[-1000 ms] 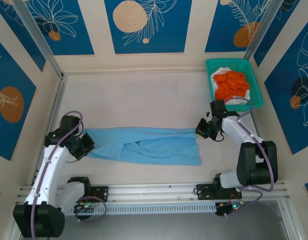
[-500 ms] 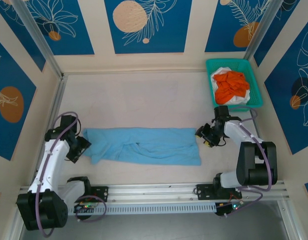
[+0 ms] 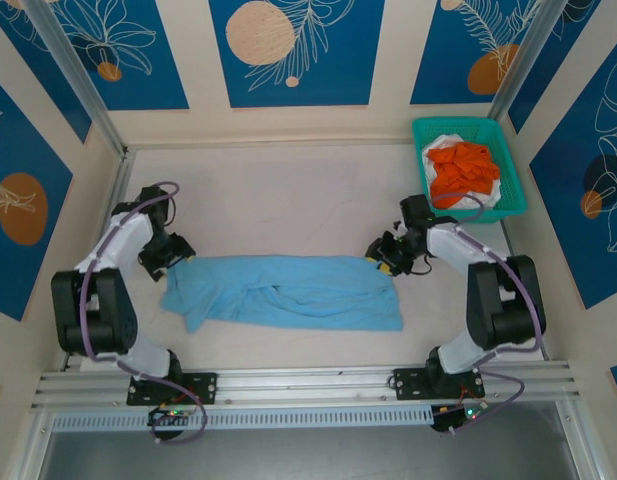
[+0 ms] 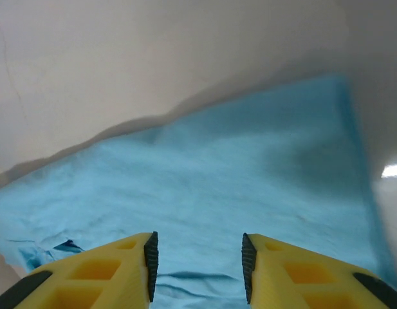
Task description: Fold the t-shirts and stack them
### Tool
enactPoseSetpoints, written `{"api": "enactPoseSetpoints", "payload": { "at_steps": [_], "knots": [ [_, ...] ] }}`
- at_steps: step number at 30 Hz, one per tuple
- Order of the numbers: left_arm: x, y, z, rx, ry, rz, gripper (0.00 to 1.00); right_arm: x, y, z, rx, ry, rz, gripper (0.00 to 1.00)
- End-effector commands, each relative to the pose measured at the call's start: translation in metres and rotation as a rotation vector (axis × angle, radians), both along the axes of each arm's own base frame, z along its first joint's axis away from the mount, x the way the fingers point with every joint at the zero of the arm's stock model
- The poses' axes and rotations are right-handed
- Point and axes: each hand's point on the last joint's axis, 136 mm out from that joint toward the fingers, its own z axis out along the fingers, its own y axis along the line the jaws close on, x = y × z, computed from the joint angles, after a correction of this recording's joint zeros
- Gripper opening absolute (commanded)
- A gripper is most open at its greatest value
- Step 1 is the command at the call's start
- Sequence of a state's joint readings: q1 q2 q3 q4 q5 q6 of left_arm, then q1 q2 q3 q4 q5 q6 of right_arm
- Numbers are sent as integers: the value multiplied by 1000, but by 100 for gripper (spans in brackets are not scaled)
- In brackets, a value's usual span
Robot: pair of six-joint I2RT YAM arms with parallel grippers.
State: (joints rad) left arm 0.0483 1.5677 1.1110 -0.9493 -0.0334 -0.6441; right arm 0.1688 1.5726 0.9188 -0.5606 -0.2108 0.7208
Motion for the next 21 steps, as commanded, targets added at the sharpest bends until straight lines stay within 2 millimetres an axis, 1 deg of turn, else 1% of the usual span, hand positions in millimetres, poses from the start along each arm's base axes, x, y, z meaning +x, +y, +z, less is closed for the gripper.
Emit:
{"api": "enactPoseSetpoints", "payload": {
  "at_steps": [1, 3, 6, 8, 10, 11, 13, 14, 15, 18, 19, 21],
  "knots": [
    [25, -3, -2, -18, -35, -107, 65, 8, 22, 0, 52, 25, 69, 41],
    [32, 1, -8, -2, -40, -121, 63, 14, 23, -4, 33, 43, 73, 41],
    [39, 3, -18, -9, -20, -129, 52, 20, 24, -10, 28, 61, 70, 41],
    [43, 2, -24, -20, -13, -129, 47, 21, 26, -14, 30, 71, 74, 40],
    [50, 2, -26, -21, -22, -125, 34, 23, 24, -19, 20, 85, 66, 40],
    [53, 3, -27, -20, -26, -122, 31, 23, 24, -22, 20, 94, 62, 40],
    [58, 3, -32, -22, -14, -124, 30, 22, 23, -28, 20, 116, 55, 39],
    [60, 4, -34, -21, -5, -127, 28, 22, 22, -31, 17, 124, 51, 39],
    [62, 5, -37, -22, 2, -131, 23, 23, 21, -33, 14, 131, 45, 39],
    [67, 9, -38, -23, 2, -119, 3, 25, 19, -37, 6, 146, 36, 39],
    [67, 12, -35, -21, 1, -108, 0, 26, 18, -37, 4, 146, 35, 39],
    [71, 16, -26, -19, -14, -92, 0, 27, 17, -40, -8, 154, 34, 40]
  ]
}}
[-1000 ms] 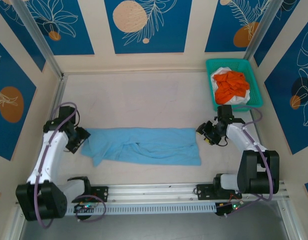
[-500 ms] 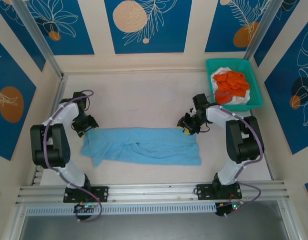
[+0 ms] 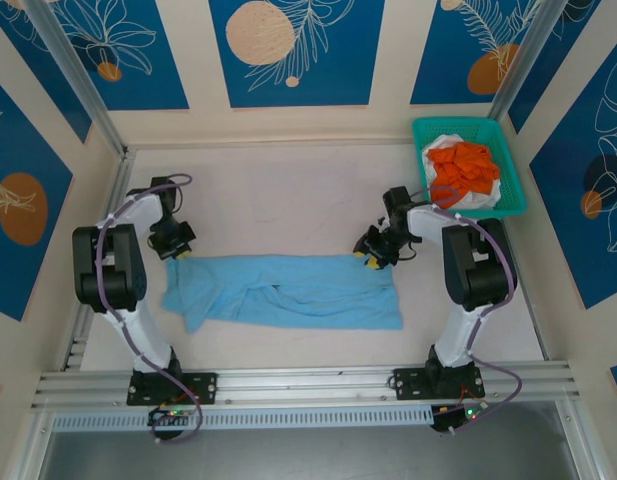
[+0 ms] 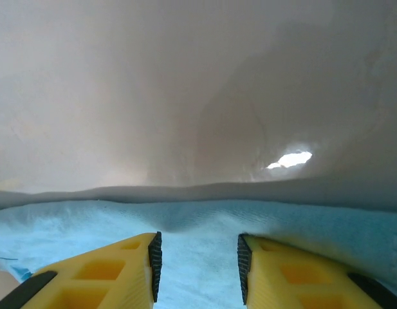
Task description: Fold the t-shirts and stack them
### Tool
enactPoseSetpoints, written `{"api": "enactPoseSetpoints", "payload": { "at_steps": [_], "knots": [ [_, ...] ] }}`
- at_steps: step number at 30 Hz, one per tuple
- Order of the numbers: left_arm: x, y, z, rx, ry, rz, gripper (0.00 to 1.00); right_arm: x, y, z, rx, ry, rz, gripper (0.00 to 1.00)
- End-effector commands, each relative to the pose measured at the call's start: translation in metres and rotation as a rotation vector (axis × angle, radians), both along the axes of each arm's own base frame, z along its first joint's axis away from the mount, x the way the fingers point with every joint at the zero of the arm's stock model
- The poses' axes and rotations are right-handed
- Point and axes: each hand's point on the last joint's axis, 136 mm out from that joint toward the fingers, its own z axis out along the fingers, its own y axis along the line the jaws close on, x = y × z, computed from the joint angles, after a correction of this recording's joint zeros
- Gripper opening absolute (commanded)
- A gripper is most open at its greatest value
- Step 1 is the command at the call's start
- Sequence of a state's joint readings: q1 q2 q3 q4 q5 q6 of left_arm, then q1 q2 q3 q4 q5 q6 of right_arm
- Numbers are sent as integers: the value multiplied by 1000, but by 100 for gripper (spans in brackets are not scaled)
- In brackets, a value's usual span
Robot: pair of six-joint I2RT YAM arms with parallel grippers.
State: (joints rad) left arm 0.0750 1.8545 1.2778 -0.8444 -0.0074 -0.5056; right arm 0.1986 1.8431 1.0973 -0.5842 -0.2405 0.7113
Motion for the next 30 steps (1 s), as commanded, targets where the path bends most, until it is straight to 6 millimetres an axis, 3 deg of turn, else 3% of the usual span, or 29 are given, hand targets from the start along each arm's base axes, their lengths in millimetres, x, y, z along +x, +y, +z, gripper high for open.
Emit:
{"api": "enactPoseSetpoints", "payload": {
  "at_steps": [1, 6, 10, 11, 13, 15, 18, 21, 24, 30],
  "knots": [
    [12, 12, 19, -3, -36, 31, 0, -2, -5, -8, -23, 51, -10, 40],
    [31, 20, 37, -17, -97, 70, 0, -3, -8, -20, -37, 96, -21, 39],
    [39, 18, 34, -54, -65, 84, 0, 1, -8, -20, -49, 103, -31, 39],
    [37, 17, 34, -63, -48, 78, 0, 1, -8, -19, -48, 103, -29, 39],
    [25, 15, 36, -64, -20, 57, 26, 3, -8, -15, -48, 92, -25, 40],
    [7, 15, 38, -57, 5, 55, 38, 3, -7, -13, -44, 82, -22, 41],
    [-23, 9, 34, -70, 41, 71, 40, 2, -7, -13, -44, 81, -25, 41],
    [-40, 0, 25, -106, 64, 70, 39, 0, -8, -15, -46, 84, -22, 42],
    [-45, 1, 19, -99, 80, 58, 39, -2, -8, -16, -46, 86, -18, 42],
    [-34, 3, 5, -97, 86, 42, 39, -3, -8, -18, -43, 88, -15, 41]
  ]
}}
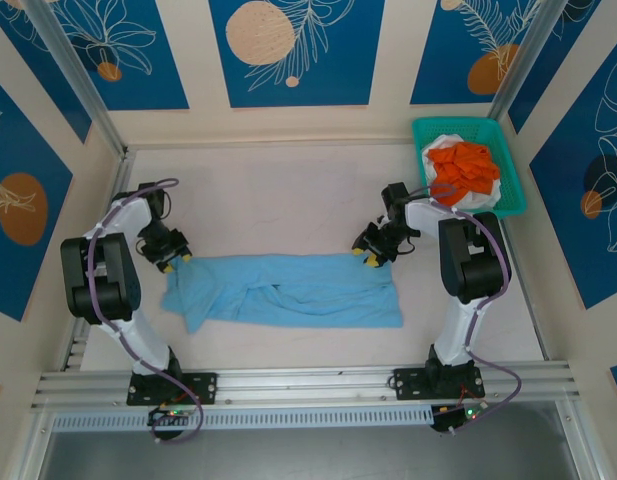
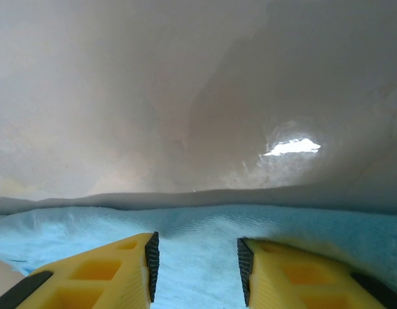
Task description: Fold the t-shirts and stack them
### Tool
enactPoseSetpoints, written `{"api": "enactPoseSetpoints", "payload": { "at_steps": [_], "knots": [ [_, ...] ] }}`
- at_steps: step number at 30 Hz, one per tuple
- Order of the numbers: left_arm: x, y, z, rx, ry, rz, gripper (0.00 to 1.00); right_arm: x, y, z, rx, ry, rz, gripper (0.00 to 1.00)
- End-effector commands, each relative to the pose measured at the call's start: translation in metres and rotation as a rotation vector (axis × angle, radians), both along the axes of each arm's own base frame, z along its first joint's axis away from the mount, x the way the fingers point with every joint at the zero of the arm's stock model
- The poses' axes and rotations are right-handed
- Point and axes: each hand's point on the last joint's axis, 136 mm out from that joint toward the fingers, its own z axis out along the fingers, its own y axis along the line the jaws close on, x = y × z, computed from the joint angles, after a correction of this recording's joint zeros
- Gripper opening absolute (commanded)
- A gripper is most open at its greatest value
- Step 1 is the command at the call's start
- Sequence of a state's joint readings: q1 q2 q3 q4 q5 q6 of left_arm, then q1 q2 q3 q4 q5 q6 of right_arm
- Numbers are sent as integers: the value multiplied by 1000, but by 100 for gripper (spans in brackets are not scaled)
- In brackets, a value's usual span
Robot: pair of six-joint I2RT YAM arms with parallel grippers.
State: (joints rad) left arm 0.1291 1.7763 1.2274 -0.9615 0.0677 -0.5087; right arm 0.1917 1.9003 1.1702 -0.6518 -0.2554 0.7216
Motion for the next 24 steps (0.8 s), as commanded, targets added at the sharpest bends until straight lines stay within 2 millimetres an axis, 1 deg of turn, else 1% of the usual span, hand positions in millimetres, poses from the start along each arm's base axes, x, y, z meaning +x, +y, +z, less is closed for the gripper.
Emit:
{"api": "enactPoseSetpoints", "payload": {
  "at_steps": [1, 3, 7, 13, 16, 20, 22, 24],
  "knots": [
    [8, 2, -10, -19, 0, -13, 39, -8, -8, -17, -47, 29, 1, 41],
    [12, 1, -13, -29, -9, -11, 34, -7, -8, -16, -48, 27, 1, 41],
    [15, 3, -20, -18, 1, -19, 30, -6, -9, -16, -52, 25, -1, 41],
    [25, 3, -20, -20, -24, -19, 1, -8, -9, -18, -57, 30, 1, 41],
    [30, 5, -13, -9, -43, -18, 0, -9, -9, -18, -58, 30, 3, 40],
    [35, 12, 7, 33, -92, -13, 0, -8, -9, -18, -61, 31, 2, 40],
    [40, 18, 17, 68, -129, -13, 0, -7, -9, -18, -64, 33, 3, 40],
    [47, 24, 22, 104, -157, -21, 0, -7, -9, -19, -72, 35, -1, 40]
  ]
}}
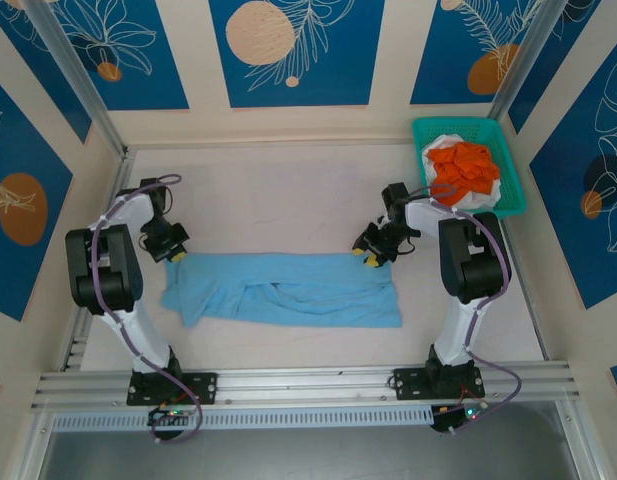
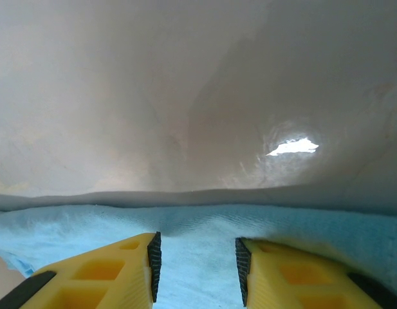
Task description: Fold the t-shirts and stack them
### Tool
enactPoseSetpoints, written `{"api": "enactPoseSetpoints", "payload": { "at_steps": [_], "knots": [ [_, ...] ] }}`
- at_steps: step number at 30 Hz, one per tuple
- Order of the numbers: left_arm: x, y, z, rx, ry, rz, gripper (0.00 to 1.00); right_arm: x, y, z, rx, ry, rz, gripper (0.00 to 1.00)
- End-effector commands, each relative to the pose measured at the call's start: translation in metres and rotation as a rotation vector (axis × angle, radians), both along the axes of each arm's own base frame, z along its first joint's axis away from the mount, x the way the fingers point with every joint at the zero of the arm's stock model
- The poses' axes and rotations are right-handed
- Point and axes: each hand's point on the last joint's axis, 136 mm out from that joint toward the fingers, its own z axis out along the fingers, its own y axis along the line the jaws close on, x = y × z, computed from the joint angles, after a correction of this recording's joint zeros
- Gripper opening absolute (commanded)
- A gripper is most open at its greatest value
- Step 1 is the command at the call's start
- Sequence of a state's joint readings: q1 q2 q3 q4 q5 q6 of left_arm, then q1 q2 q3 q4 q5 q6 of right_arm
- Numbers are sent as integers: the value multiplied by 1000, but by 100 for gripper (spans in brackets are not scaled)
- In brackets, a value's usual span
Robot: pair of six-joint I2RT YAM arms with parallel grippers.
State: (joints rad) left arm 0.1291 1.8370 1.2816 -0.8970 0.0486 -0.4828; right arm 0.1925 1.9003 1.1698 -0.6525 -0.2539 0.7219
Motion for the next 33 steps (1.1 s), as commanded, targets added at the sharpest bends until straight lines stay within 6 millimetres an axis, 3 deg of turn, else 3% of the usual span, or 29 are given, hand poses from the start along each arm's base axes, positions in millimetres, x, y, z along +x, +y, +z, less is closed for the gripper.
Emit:
{"api": "enactPoseSetpoints", "payload": {
  "at_steps": [1, 10, 12, 15, 18, 21, 24, 27, 30, 33],
  "knots": [
    [22, 20, 28, 86, -106, 5, 0, -6, -9, -19, -74, 36, -3, 40],
    [65, 35, 18, 130, -99, 7, 0, -4, -8, -24, -65, 62, -15, 40],
    [73, 36, 15, 126, -82, 13, 7, -4, -7, -26, -67, 70, -16, 40],
    [87, 36, 13, 109, -94, 36, 25, -5, -7, -27, -63, 80, -26, 40],
    [102, 37, 12, 98, -93, 56, 34, -6, -8, -27, -61, 93, -37, 43],
    [112, 38, 28, 98, -109, 87, 49, -4, -10, -18, -57, 80, -49, 51],
    [115, 24, 56, 83, -177, 105, 58, 2, -9, 3, -40, 12, -48, 57],
    [101, -4, 72, 101, -184, 87, 59, 4, -6, 26, -24, -66, -39, 58],
    [77, -39, 70, 101, -166, 50, 55, -3, 9, 46, 31, -131, 17, 57],
    [54, -68, 58, 99, -134, 14, 53, -26, 39, 49, 111, -126, 126, 53]
  ]
}}
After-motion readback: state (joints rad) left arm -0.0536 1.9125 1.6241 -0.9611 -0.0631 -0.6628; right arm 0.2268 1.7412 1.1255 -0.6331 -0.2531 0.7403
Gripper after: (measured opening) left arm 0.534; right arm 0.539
